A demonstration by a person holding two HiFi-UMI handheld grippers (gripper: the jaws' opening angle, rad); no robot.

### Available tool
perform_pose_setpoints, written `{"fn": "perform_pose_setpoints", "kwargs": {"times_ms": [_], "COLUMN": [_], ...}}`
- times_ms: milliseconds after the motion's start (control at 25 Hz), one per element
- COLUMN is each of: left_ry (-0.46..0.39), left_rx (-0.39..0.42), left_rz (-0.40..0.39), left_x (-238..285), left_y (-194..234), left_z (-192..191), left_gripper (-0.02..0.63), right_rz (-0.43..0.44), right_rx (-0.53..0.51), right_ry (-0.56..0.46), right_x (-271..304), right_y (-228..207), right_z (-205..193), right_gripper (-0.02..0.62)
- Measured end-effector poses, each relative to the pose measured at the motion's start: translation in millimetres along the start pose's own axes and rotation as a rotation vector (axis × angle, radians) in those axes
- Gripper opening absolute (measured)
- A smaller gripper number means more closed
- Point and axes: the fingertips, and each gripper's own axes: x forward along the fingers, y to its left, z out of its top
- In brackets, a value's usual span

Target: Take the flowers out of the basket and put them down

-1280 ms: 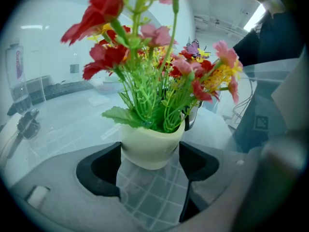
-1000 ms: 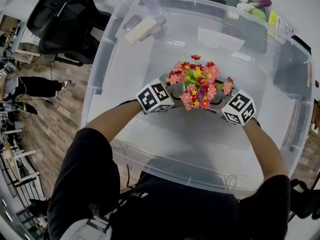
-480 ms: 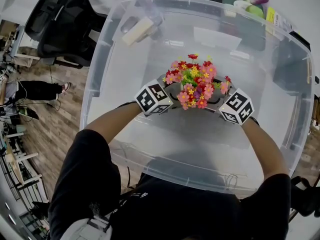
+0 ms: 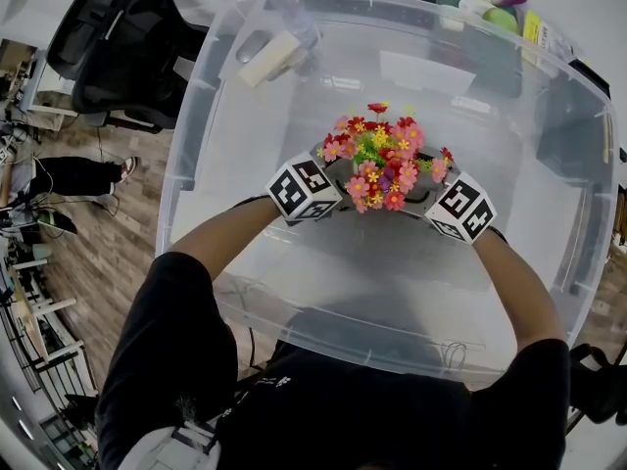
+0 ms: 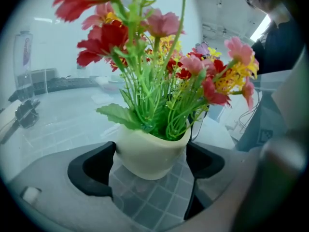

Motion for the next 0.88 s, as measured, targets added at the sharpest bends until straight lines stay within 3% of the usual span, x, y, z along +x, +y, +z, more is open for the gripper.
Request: {"fn": "perform_pose_setpoints", "kwargs": {"times_ms": [880], "left_ry": [-0.022], "left_rx": [-0.009], "left_rz": [0.035], "left_x": [-0.3], "left_y": [1.6], "left_z": [4.1], "left_gripper": [0.456], "right_rz": [-0.025], "right_rx": [0.008], "right_ry": [-0.025], "right_x": [-1.1], "right_y": [-3.8], "right_z": [2.5], "right_gripper": [0.445]}}
